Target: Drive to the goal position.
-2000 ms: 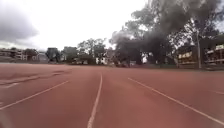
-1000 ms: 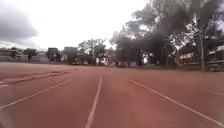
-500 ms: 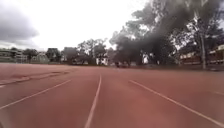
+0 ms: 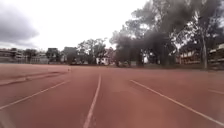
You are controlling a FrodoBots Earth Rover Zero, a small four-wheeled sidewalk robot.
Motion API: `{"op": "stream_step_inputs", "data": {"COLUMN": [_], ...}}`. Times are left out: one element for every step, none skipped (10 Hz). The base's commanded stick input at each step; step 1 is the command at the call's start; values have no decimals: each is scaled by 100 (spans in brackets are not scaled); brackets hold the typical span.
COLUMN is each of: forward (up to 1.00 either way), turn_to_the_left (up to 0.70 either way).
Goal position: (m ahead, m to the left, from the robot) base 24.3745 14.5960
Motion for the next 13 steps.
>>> {"op": "stream_step_inputs", "data": {"forward": [45,45,45,45,45,45,45,45,45,45,45,45,45], "turn_to_the_left": [0,0,0,0,0,0,0,0,0,0,0,0,0]}}
